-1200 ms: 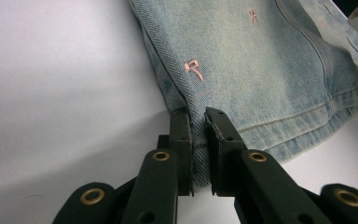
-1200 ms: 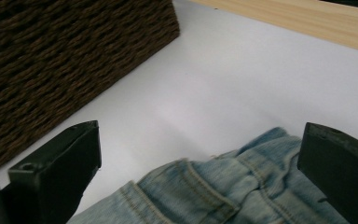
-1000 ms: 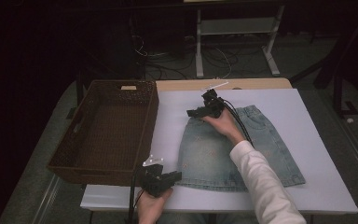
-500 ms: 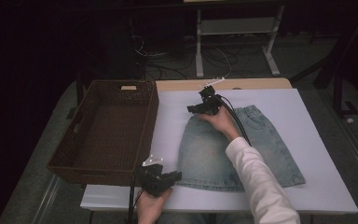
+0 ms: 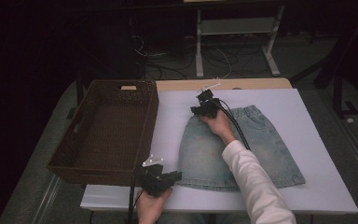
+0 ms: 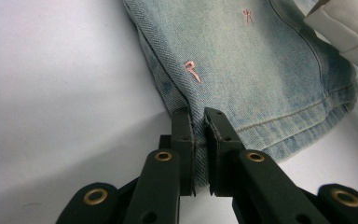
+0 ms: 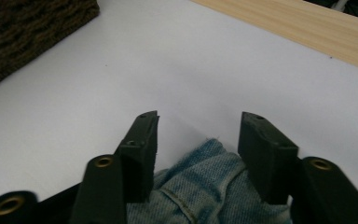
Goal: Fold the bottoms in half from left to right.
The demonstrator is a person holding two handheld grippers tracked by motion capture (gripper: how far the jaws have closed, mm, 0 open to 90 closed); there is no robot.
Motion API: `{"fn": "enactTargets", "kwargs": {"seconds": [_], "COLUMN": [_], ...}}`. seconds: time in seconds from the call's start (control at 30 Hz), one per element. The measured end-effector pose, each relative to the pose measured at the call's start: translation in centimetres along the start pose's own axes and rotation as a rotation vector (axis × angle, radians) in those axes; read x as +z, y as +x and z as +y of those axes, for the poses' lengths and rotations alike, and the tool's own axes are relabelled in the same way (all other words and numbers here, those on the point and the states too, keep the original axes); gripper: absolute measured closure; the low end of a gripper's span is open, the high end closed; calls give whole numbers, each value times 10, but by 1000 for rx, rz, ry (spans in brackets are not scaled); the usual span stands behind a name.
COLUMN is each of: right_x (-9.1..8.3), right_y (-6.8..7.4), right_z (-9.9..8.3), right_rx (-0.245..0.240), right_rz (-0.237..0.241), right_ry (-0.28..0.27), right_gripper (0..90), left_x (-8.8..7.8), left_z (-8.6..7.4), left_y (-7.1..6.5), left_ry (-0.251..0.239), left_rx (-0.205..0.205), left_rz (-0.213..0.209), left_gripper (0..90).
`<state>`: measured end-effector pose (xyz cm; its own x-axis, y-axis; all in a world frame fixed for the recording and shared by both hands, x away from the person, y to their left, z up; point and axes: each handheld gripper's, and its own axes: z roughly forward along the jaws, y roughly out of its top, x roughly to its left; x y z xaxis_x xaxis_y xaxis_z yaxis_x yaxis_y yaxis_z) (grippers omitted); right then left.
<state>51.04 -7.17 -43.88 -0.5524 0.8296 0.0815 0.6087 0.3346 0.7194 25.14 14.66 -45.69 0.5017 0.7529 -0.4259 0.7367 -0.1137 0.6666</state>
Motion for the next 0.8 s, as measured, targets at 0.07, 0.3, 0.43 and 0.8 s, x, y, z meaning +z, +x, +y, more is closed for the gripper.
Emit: {"fn": "enactTargets", "kwargs": {"seconds": [0.07, 0.3, 0.43, 0.8], "right_x": [1, 4, 2, -1], "right_y": [-1, -4, -4, -7], "right_z": [-1, -4, -9, -11], "right_rx": [2, 30, 38, 54], "right_rz": [5, -1, 3, 19], "right_ry": [5, 43, 23, 17], "right_gripper": [554, 610, 723, 828], "left_x": [0, 0, 0, 0], "left_z": [0, -2, -2, 1], "left_y": [-1, -2, -4, -8], "left_ry": [-4, -16, -15, -17], "left_rx": [6, 17, 30, 55], "left_rz": [5, 5, 4, 2], "left_gripper": [824, 829, 834, 835]}}
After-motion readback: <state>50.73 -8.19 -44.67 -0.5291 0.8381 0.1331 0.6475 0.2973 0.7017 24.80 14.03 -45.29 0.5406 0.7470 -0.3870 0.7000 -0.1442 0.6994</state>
